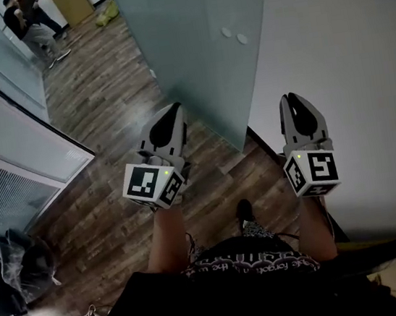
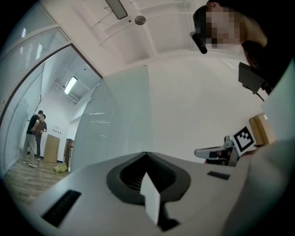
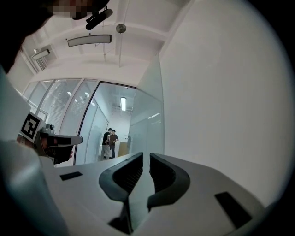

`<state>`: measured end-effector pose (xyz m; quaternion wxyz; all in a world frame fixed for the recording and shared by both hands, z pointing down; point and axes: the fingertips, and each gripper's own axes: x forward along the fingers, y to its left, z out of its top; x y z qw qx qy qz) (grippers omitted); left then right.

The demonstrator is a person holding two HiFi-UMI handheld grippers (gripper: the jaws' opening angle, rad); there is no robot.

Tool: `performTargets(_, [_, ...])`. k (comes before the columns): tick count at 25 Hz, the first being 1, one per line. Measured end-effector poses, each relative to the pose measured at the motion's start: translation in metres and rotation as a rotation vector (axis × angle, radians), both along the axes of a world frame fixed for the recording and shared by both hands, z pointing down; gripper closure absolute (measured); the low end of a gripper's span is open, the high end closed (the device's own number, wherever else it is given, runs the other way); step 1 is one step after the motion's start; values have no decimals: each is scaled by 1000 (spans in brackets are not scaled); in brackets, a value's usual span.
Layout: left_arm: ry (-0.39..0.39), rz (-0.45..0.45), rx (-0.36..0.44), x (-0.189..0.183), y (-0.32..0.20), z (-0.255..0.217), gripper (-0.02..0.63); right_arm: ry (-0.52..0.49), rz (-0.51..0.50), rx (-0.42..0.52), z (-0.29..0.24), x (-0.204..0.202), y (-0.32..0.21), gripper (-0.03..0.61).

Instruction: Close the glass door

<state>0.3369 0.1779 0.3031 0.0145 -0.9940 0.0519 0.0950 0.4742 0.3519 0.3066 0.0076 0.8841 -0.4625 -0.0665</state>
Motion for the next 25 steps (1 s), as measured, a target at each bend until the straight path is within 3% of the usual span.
performTargets(10, [-18,-42,7,94,-29,-2,612,-33,-101,-16,7,101,-46,546])
performTargets(25, [-15,-75,5,140,-90,-11,612,-79,-131,-35,13,170,-114,505])
